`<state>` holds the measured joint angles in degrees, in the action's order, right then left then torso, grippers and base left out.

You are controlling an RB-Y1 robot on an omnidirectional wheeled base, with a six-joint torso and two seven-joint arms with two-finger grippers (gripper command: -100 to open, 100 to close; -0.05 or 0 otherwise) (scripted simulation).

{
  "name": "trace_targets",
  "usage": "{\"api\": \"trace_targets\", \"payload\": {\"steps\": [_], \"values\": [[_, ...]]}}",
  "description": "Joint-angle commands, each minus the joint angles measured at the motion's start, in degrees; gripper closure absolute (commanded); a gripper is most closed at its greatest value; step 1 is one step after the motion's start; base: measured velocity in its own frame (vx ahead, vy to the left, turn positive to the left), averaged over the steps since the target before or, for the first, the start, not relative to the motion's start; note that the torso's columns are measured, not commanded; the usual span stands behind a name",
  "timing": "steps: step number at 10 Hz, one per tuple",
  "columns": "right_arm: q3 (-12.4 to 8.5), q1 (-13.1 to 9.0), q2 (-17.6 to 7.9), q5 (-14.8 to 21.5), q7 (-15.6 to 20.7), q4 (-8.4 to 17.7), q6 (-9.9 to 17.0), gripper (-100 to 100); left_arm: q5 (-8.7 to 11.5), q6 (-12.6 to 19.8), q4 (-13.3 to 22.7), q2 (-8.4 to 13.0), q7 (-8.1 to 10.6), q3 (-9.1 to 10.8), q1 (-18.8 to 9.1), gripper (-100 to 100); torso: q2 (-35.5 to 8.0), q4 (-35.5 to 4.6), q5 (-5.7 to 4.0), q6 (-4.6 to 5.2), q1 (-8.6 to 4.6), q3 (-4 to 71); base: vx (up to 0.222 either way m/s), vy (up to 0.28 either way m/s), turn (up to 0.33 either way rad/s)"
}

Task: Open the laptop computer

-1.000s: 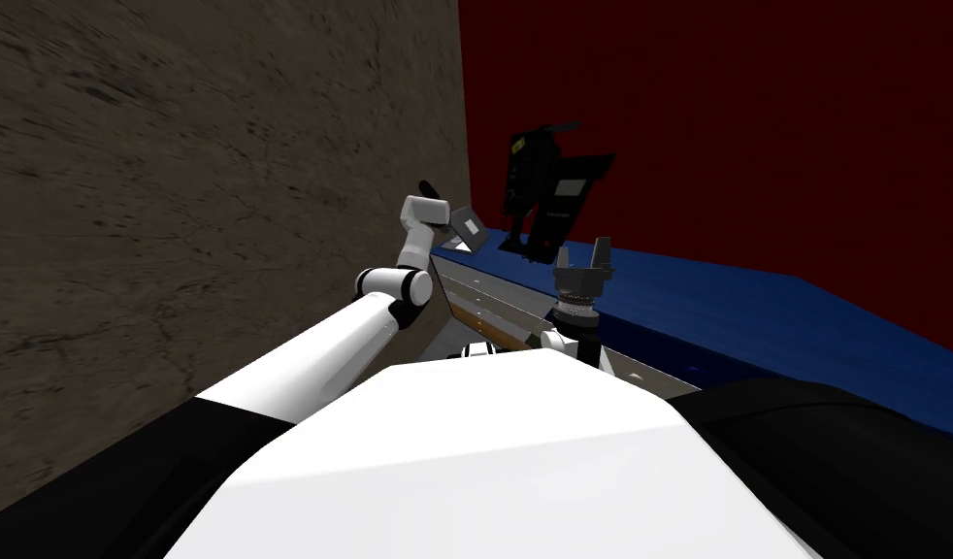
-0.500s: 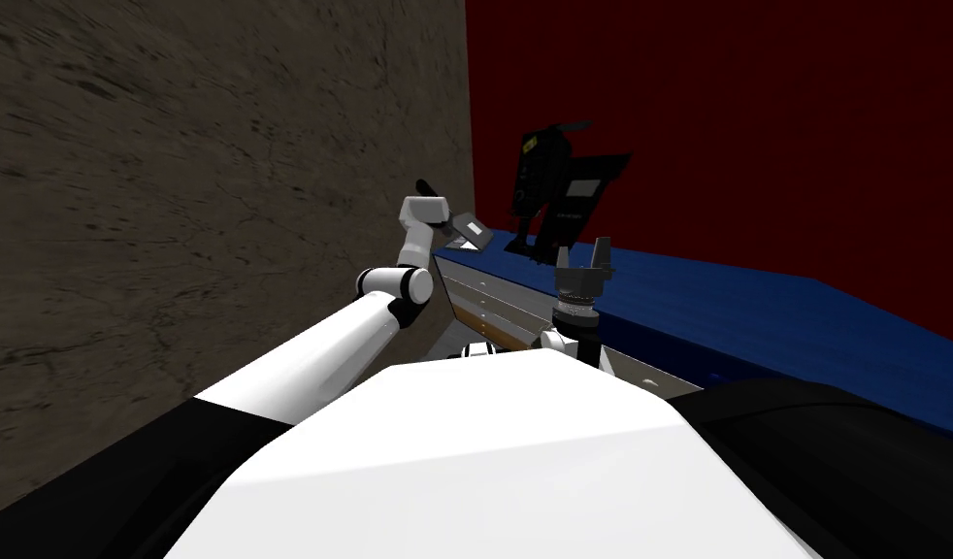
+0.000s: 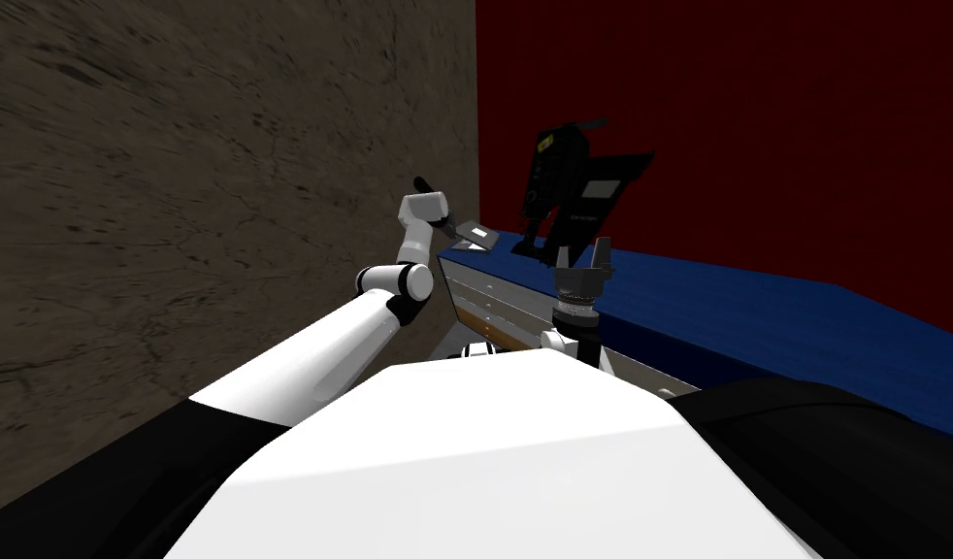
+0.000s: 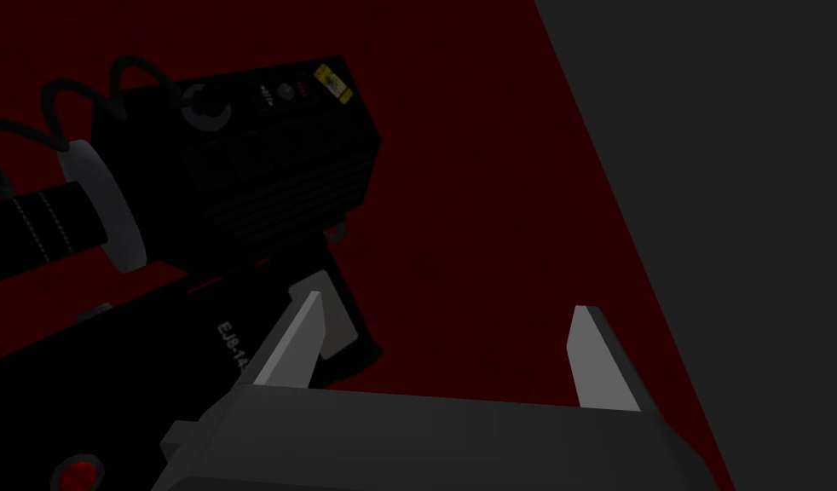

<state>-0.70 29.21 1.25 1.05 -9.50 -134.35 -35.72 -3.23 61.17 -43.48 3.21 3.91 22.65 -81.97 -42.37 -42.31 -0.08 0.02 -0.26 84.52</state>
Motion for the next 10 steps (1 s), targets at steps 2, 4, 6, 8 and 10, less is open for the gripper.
{"api": "trace_targets", "payload": {"steps": [2,4,6,8,10], "values": [[0.0,-0.01,0.0,0.0,0.0,0.0,0.0,0,-0.64,3.63,-1.22,0.17,0.13,0.53,-2.59,-100,-0.02,-0.02,0.04,0.0,0.16,-0.02,0.009,-0.018,0.004],[0.0,0.0,0.0,0.0,0.0,0.0,0.0,0,-0.85,4.53,-2.27,-0.07,0.22,0.55,-2.69,-100,0.1,0.02,0.11,-0.03,0.34,0.06,0.01,-0.005,0.005],[0.0,0.0,0.0,0.0,0.0,0.0,0.0,0,-0.88,4.8,-2.38,-0.08,0.23,0.56,-2.76,0,0.1,0.03,0.09,-0.02,0.3,0.06,0.0,0.0,0.0],[0.0,0.0,0.0,0.0,0.0,0.0,0.0,0,-0.88,4.8,-2.38,-0.08,0.23,0.56,-2.76,0,0.08,0.02,0.08,-0.02,0.26,0.05,0.0,0.0,0.0],[0.0,0.0,0.0,0.0,0.0,0.0,0.0,0,-0.88,4.8,-2.38,-0.08,0.23,0.56,-2.76,0,0.08,0.02,0.08,-0.02,0.26,0.05,0.0,0.0,0.0]]}}
